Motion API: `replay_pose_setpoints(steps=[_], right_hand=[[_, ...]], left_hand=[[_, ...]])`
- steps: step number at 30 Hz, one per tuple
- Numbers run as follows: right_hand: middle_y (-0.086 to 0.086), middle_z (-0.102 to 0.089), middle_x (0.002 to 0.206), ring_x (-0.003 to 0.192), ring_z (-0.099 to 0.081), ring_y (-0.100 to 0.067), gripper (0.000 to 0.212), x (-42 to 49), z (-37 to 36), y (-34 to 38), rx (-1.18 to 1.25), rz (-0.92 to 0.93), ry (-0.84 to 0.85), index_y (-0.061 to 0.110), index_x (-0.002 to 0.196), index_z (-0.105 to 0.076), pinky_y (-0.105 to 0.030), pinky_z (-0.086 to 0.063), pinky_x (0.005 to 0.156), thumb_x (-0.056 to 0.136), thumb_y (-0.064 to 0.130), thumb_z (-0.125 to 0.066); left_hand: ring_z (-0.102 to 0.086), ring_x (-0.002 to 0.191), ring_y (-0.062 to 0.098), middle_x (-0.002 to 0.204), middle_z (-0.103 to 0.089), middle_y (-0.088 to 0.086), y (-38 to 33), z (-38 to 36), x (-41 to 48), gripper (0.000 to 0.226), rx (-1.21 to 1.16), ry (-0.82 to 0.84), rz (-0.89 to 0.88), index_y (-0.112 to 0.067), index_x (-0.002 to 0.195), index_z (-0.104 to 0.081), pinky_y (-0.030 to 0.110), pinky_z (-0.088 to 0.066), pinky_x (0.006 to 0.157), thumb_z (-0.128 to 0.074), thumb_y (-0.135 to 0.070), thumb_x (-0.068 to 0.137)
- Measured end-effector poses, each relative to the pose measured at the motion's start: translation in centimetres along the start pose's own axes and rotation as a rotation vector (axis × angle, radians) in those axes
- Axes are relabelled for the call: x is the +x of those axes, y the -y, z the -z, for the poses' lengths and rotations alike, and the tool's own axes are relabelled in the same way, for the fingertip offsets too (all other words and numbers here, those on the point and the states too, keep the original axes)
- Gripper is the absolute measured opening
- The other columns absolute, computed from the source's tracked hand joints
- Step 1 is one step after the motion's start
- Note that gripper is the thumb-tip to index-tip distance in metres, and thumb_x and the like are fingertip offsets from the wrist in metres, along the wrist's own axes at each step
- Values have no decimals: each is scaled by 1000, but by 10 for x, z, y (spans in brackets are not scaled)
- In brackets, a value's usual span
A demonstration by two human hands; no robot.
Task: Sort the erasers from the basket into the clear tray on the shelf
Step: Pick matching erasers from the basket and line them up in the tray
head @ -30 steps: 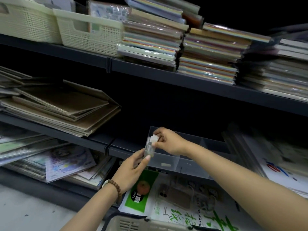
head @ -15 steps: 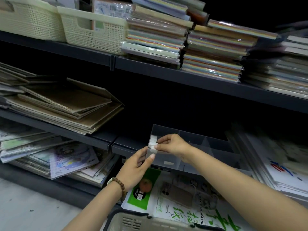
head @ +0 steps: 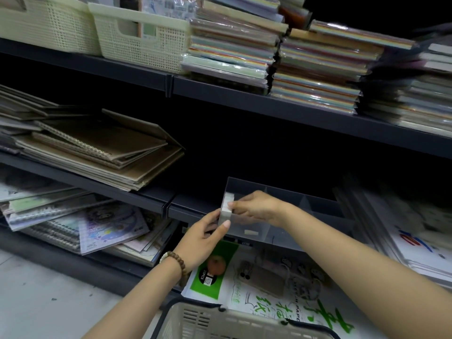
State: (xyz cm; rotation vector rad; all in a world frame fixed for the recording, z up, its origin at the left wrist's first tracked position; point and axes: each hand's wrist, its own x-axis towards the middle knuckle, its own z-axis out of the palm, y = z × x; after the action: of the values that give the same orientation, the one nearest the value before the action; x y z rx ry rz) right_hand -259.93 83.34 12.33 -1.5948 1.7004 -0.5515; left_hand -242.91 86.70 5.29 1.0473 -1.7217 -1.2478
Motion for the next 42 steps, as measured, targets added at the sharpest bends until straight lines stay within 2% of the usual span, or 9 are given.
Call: replay_pose_setpoints(steps=[5,8,14,23,25,30,34,39,42], right_hand=[[11,-63,109,99,-60,2,30,-46,16,-15,124,254,-157,26,118,-57,-5,-47,72,89,29,-63],[20,-61,108,93,-59,13,26,-86,9,-51,221,276,-207,31,112,-57,0,-44,72,87,27,-64],[-5,-67,105,93,-65,-16,23,-132,-65,-183,295,-194,21,12,109,-63,-23,-51,81,87,18,-65],[-6,-64,82,60,-54,-12,27,-169,-197,-344,297,-682,133,-9,108,-64,-23,-44,59,88,9,-63],[-6,-64,98,69,-57,-12,25,-173,-215,-358,338,-724,159,-6,107,-64,-20,-45,58,88,10,-64],[-7,-61,119,96,-58,-15,37,-166,-242,-365,351,-621,88,5,117,-60,-11,-47,71,84,21,-70],[-6,-58,123,107,-55,-20,37,-147,-253,-351,322,-455,86,11,120,-59,-28,-44,92,86,24,-67],[-5,-56,131,123,-51,-21,39,-123,-275,-337,225,-390,279,11,125,-59,-36,-41,104,89,23,-65],[-1,-57,132,119,-54,-21,43,-107,-287,-327,113,-375,309,17,130,-56,-37,-42,103,90,32,-61]], left_hand=[[-47,122,5,135,-48,-14,11,-3,-17,74,129,-26,14,-30,140,-36,34,-41,103,-46,-63,74],[-45,116,0,131,-45,-17,34,-18,-39,78,219,2,82,-32,141,-33,14,-42,89,-44,-67,72],[-41,129,10,145,-38,-7,109,-68,-95,63,466,307,264,-28,143,-30,27,-37,105,-48,-52,88],[-45,128,23,146,-37,8,225,-125,-177,56,409,320,705,-8,141,-36,32,-38,105,-51,-34,93],[-48,125,23,143,-42,9,243,-130,-184,53,366,282,786,-6,138,-40,32,-40,103,-53,-32,93],[-51,120,28,133,-51,15,273,-133,-179,44,286,133,880,0,128,-49,34,-41,101,-56,-25,92],[-58,105,37,117,-58,24,287,-131,-168,38,261,-98,926,3,120,-54,48,-48,91,-59,-18,89],[-61,101,30,112,-64,15,299,-131,-168,42,312,-86,914,-7,127,-52,34,-49,87,-59,-25,90],[-61,100,38,109,-64,22,307,-128,-164,38,228,-103,929,-7,125,-50,44,-50,88,-59,-20,90]])
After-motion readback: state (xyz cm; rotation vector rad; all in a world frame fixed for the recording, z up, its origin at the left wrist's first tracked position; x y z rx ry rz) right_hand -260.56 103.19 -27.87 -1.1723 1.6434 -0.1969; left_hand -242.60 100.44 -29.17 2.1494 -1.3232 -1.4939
